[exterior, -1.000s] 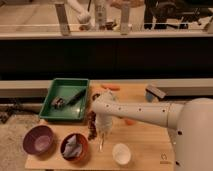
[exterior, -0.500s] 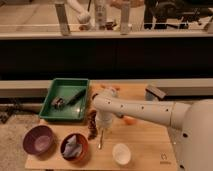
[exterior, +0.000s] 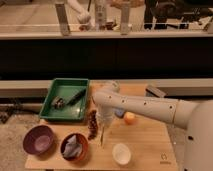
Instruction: Place fork in table surface
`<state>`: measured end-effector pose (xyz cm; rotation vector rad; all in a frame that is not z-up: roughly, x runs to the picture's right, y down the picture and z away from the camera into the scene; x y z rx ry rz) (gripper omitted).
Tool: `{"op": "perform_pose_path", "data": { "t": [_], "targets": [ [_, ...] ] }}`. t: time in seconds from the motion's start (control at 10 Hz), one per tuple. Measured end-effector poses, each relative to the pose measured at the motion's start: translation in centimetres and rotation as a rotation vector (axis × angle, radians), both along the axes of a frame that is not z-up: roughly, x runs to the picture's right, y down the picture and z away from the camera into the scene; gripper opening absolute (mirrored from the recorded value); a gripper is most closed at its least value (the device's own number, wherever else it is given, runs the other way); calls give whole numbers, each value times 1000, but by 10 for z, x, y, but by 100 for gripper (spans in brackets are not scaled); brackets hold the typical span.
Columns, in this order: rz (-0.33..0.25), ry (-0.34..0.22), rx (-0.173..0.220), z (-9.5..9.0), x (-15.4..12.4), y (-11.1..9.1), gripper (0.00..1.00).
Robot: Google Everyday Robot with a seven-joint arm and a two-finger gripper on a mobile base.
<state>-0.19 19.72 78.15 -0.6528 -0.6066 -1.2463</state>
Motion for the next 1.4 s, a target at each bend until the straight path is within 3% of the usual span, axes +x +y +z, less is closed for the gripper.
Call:
{"op": "perform_pose_path", "data": {
  "t": [1.4],
  "targets": [
    [23,-83,34,-62,2,-62,0]
  ]
}}
